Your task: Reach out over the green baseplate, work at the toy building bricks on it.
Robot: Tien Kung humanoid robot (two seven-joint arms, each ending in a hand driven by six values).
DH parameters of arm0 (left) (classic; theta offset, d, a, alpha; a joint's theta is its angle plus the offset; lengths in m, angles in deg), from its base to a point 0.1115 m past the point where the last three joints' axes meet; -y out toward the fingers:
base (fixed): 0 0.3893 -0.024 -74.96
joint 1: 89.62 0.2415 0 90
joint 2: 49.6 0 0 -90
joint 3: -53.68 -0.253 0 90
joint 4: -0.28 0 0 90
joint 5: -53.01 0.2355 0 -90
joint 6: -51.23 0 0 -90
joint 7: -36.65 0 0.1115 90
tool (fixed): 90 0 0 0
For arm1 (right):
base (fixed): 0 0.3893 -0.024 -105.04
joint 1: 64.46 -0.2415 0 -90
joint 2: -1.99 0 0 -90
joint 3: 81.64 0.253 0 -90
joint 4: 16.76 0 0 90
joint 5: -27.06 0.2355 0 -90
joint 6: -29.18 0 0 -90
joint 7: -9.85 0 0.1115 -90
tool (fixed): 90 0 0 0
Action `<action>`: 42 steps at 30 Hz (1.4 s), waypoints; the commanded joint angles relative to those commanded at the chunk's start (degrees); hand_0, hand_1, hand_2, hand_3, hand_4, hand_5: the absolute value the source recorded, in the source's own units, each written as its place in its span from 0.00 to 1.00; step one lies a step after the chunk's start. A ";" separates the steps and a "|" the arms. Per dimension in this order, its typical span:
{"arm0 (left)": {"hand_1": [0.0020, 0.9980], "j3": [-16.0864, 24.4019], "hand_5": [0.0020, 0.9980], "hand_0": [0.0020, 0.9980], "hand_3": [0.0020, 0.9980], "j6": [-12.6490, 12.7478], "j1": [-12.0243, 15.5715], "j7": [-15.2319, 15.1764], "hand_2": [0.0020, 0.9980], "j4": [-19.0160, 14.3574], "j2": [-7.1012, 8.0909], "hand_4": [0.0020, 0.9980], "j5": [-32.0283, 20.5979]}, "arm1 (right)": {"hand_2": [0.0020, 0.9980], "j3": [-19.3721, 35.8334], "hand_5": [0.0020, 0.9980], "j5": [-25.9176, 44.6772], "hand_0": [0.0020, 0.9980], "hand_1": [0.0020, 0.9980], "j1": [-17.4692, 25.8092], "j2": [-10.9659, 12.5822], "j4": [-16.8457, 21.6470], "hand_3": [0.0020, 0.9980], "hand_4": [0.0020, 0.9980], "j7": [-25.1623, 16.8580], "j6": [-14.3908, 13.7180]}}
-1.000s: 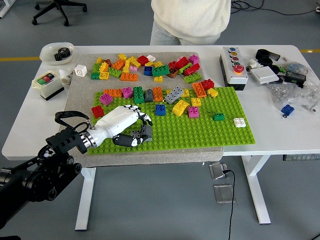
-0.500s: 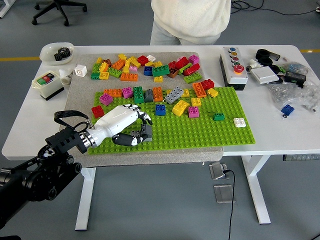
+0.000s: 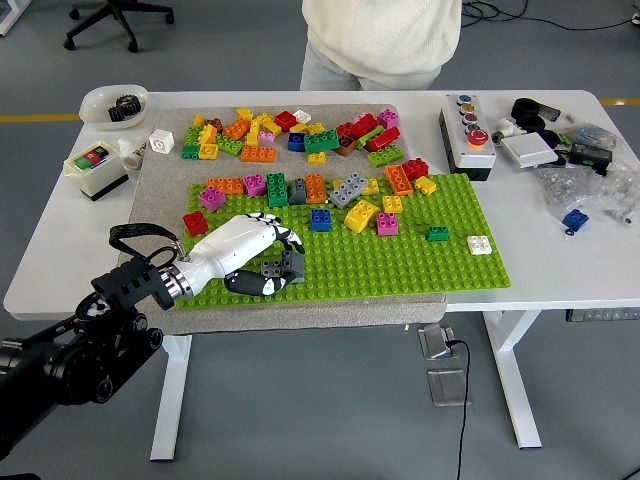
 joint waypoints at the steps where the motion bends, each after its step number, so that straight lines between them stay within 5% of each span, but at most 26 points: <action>1: 0.71 0.01 0.19 0.82 0.65 0.01 0.00 -0.03 0.60 0.00 0.01 0.66 -0.06 | 0.63 -0.01 0.50 0.02 0.74 0.61 -0.01 0.00 0.00 0.53 0.75 -0.01 -0.01; 42: 0.77 0.43 0.23 0.87 0.75 -1.47 -0.28 -0.19 0.78 0.04 -0.22 0.75 -1.91 | 0.63 -0.04 0.50 0.22 0.74 0.61 -0.20 -0.03 0.00 0.53 0.75 0.02 0.00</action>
